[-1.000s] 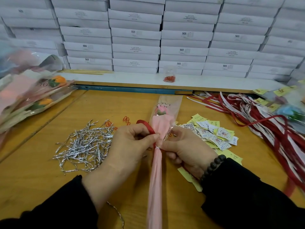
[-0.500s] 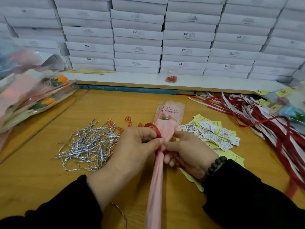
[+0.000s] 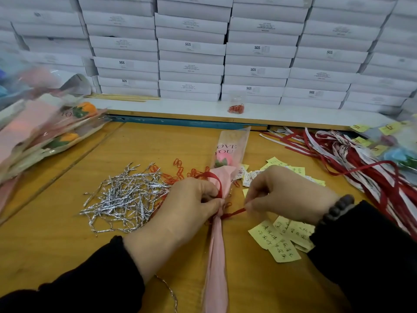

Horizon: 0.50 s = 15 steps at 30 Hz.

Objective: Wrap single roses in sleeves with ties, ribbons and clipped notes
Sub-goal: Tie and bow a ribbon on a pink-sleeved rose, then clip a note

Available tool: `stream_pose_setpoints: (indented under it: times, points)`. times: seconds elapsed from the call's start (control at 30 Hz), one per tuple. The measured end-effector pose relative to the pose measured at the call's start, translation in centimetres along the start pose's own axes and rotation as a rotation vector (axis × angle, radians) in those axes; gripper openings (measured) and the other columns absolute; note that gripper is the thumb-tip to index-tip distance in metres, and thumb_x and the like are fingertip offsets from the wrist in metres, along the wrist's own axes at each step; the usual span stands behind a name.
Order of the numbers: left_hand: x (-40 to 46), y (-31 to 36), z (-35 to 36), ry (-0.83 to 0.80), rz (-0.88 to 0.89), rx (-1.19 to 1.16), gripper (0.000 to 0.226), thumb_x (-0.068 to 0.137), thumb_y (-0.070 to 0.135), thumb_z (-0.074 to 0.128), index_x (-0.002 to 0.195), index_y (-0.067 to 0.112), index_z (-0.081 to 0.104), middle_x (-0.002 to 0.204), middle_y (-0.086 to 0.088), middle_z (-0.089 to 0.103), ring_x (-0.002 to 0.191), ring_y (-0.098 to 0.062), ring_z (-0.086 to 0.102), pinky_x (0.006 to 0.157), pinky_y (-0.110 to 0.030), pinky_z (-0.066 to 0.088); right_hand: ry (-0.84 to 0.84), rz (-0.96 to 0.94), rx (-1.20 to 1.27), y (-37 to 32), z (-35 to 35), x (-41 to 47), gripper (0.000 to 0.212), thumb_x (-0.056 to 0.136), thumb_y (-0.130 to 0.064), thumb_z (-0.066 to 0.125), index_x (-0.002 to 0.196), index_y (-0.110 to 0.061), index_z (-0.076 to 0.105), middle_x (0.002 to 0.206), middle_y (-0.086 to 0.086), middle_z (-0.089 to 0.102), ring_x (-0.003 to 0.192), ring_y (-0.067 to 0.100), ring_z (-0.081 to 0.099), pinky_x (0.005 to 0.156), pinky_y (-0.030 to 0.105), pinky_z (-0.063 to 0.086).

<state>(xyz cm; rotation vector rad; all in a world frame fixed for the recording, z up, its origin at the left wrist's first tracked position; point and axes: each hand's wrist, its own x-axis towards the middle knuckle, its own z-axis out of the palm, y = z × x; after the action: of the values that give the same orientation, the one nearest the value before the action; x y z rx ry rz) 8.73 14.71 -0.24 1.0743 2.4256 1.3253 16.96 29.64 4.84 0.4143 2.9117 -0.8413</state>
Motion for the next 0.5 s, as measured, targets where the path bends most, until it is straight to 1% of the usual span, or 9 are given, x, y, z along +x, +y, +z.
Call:
stream_pose_setpoints:
  times: [0.07, 0.1, 0.13, 0.17, 0.2, 0.27, 0.33, 0.43, 0.5]
  points:
    - [0.1, 0.0, 0.0, -0.005, 0.006, -0.004, 0.023, 0.084, 0.012, 0.066, 0.062, 0.018, 0.067, 0.053, 0.013, 0.063, 0.050, 0.007, 0.055, 0.053, -0.002, 0.036, 0.023, -0.007, -0.058, 0.3, -0.9, -0.3, 0.012, 0.084, -0.017, 0.066, 0.073, -0.020, 0.067, 0.061, -0.012, 0.053, 0.047, -0.008, 0.051, 0.041, 0.007, 0.034]
    - [0.1, 0.0, 0.0, -0.006, 0.008, -0.002, 0.022, 0.084, 0.011, 0.066, 0.063, 0.017, 0.067, 0.053, 0.013, 0.063, 0.050, 0.007, 0.055, 0.053, -0.003, 0.036, 0.063, -0.019, -0.126, 0.4, -1.1, -0.2, 0.013, 0.085, -0.017, 0.065, 0.073, -0.022, 0.066, 0.064, -0.012, 0.050, 0.054, -0.005, 0.051, 0.046, 0.008, 0.034]
    - [0.1, 0.0, 0.0, -0.006, 0.010, 0.002, 0.021, 0.084, 0.011, 0.066, 0.063, 0.015, 0.068, 0.052, 0.014, 0.062, 0.050, 0.006, 0.055, 0.053, -0.003, 0.036, 0.133, -0.039, -0.242, 0.5, -1.1, -0.1, 0.014, 0.086, -0.018, 0.064, 0.074, -0.025, 0.065, 0.070, -0.013, 0.046, 0.063, 0.000, 0.049, 0.056, 0.012, 0.034]
    - [0.1, 0.0, 0.0, -0.005, 0.011, 0.005, 0.021, 0.084, 0.011, 0.066, 0.064, 0.013, 0.068, 0.051, 0.014, 0.061, 0.049, 0.006, 0.055, 0.052, -0.003, 0.036, 0.218, -0.059, -0.375, 0.6, -0.9, -0.1, 0.014, 0.087, -0.020, 0.061, 0.075, -0.028, 0.062, 0.073, -0.014, 0.042, 0.070, 0.003, 0.045, 0.065, 0.017, 0.032]
    - [0.1, -0.1, 0.0, -0.005, 0.011, 0.007, 0.020, 0.084, 0.011, 0.066, 0.064, 0.011, 0.069, 0.051, 0.014, 0.061, 0.049, 0.005, 0.055, 0.052, -0.003, 0.036, 0.292, -0.079, -0.479, 0.7, -0.6, 0.1, 0.014, 0.089, -0.022, 0.058, 0.077, -0.030, 0.060, 0.075, -0.014, 0.040, 0.076, 0.007, 0.043, 0.070, 0.021, 0.030]
    - [0.2, -0.2, 0.1, -0.003, 0.007, 0.002, 0.020, 0.085, 0.012, 0.065, 0.065, 0.009, 0.069, 0.051, 0.013, 0.062, 0.048, 0.004, 0.055, 0.052, -0.004, 0.037, 0.369, -0.090, -0.489, 0.8, 0.1, 0.3, 0.013, 0.091, -0.022, 0.053, 0.080, -0.027, 0.058, 0.074, -0.012, 0.044, 0.079, 0.012, 0.047, 0.068, 0.026, 0.034]
    - [0.2, -0.3, 0.1, -0.005, 0.000, -0.005, 0.021, 0.085, 0.013, 0.065, 0.065, 0.010, 0.069, 0.052, 0.012, 0.064, 0.048, 0.003, 0.055, 0.053, -0.006, 0.038, 0.394, -0.071, -0.282, 0.8, 0.5, 0.6, 0.012, 0.090, -0.019, 0.052, 0.081, -0.022, 0.059, 0.069, -0.011, 0.051, 0.075, 0.014, 0.052, 0.063, 0.027, 0.040]
    - [0.3, -0.5, 0.2, -0.018, 0.005, -0.029, 0.020, 0.086, 0.012, 0.064, 0.067, 0.019, 0.066, 0.058, 0.006, 0.068, 0.050, 0.003, 0.056, 0.056, -0.012, 0.042, 0.377, -0.059, 0.226, 0.5, 1.1, 0.9, 0.014, 0.086, -0.008, 0.058, 0.074, -0.014, 0.061, 0.067, 0.002, 0.068, 0.067, 0.015, 0.065, 0.066, 0.028, 0.051]
    - [0.3, -0.5, 0.2, -0.014, 0.007, -0.054, 0.019, 0.087, 0.011, 0.063, 0.081, 0.029, 0.065, 0.059, 0.005, 0.069, 0.051, 0.002, 0.056, 0.057, -0.012, 0.043, 0.367, -0.089, 0.589, 0.1, 1.7, 1.0, 0.013, 0.083, 0.000, 0.062, 0.074, -0.010, 0.062, 0.072, 0.010, 0.072, 0.068, 0.016, 0.068, 0.067, 0.028, 0.053]
